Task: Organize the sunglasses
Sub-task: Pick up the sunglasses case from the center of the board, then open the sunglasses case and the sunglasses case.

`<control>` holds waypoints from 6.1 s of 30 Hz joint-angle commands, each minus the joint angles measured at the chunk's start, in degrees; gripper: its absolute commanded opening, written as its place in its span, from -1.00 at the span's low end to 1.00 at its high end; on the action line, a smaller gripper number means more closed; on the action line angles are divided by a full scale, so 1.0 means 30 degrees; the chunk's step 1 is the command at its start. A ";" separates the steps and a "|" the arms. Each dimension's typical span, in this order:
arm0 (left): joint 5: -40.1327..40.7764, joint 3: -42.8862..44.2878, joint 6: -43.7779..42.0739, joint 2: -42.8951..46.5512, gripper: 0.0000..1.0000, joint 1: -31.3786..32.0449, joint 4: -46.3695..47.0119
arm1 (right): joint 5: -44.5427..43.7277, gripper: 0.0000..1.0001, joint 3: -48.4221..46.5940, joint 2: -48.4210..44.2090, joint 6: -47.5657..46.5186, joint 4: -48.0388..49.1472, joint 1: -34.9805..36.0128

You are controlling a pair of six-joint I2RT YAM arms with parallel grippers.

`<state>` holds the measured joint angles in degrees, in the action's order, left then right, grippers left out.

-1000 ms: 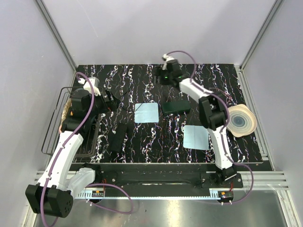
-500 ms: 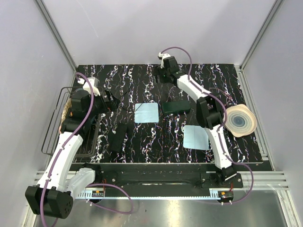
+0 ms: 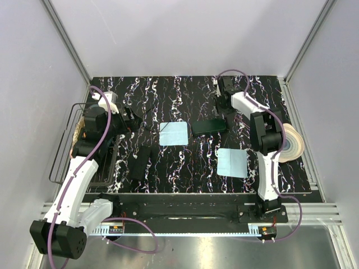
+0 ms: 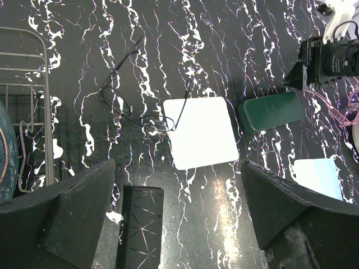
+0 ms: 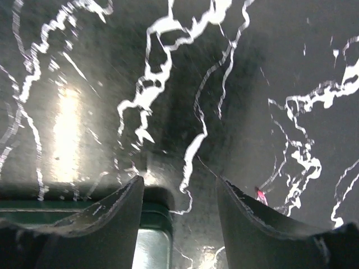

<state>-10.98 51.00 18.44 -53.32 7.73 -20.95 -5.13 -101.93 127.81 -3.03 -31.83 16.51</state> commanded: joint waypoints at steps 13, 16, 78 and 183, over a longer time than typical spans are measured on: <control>-0.0587 0.0226 0.0036 0.0342 0.98 0.0032 0.0801 | -0.0428 0.49 0.3452 -0.5511 0.0688 -0.1166 0.0209; -0.0121 0.0197 0.0211 0.0429 0.98 0.0061 0.0802 | 0.0616 0.99 0.3099 -0.6302 -0.0773 -0.0875 0.0354; -0.0552 0.0578 0.1967 0.0166 0.98 0.0003 0.1444 | 0.6039 -0.62 0.4766 -0.5305 -0.4036 0.0210 0.3138; -1.5909 0.3744 0.2700 -0.3645 -0.75 0.4341 1.2780 | 2.7811 -1.00 0.9133 -1.8519 1.7182 2.1715 0.4310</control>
<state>-56.07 65.91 33.39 -66.08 23.90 18.22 70.76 -73.03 80.27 42.04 23.33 28.82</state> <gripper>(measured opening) 0.733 0.786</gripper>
